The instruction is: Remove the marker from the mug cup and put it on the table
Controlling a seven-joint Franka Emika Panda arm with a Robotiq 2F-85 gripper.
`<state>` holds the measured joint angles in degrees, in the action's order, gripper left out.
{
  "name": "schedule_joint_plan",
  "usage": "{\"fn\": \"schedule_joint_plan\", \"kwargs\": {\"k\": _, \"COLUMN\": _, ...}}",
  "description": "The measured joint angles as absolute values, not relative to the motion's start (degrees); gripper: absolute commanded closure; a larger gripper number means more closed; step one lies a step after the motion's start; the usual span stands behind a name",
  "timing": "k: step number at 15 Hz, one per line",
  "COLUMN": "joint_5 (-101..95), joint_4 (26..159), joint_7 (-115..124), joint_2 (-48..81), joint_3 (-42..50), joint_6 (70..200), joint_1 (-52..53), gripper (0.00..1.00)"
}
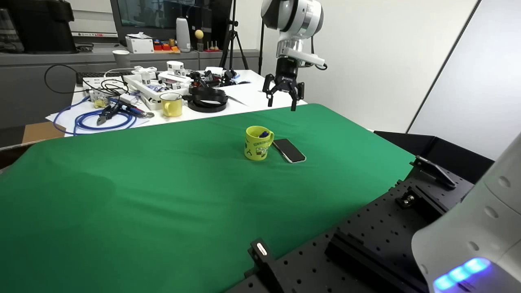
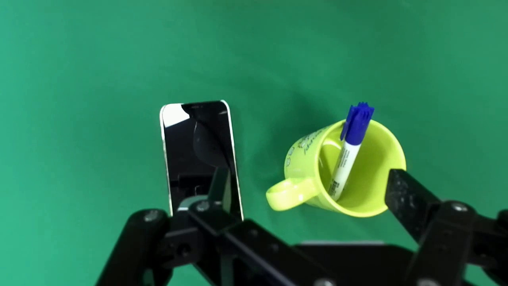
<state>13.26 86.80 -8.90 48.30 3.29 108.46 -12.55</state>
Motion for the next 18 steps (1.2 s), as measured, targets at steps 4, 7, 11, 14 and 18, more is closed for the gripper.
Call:
{"fn": "schedule_joint_plan", "kwargs": {"k": 4, "joint_5": 17.03, "joint_4": 82.71, "joint_7": -5.66, "joint_2": 53.64, "joint_3": 2.85, "joint_6": 101.71, "joint_1": -13.9, "gripper": 0.0}}
{"fn": "schedule_joint_plan", "kwargs": {"k": 7, "joint_5": 19.34, "joint_4": 80.35, "joint_7": -4.08, "joint_2": 56.56, "joint_3": 2.25, "joint_6": 99.28, "joint_1": -13.99, "gripper": 0.0}}
{"fn": "schedule_joint_plan", "kwargs": {"k": 11, "joint_5": 21.79, "joint_4": 78.53, "joint_7": -3.42, "joint_2": 59.07, "joint_3": 1.05, "joint_6": 99.22, "joint_1": -13.99, "gripper": 0.0}}
{"fn": "schedule_joint_plan", "kwargs": {"k": 14, "joint_5": 22.84, "joint_4": 77.72, "joint_7": -3.32, "joint_2": 60.27, "joint_3": 0.26, "joint_6": 99.22, "joint_1": -13.95, "gripper": 0.25}}
{"fn": "schedule_joint_plan", "kwargs": {"k": 18, "joint_5": 23.68, "joint_4": 77.14, "joint_7": -3.19, "joint_2": 61.16, "joint_3": -0.28, "joint_6": 99.22, "joint_1": -13.95, "gripper": 0.55}}
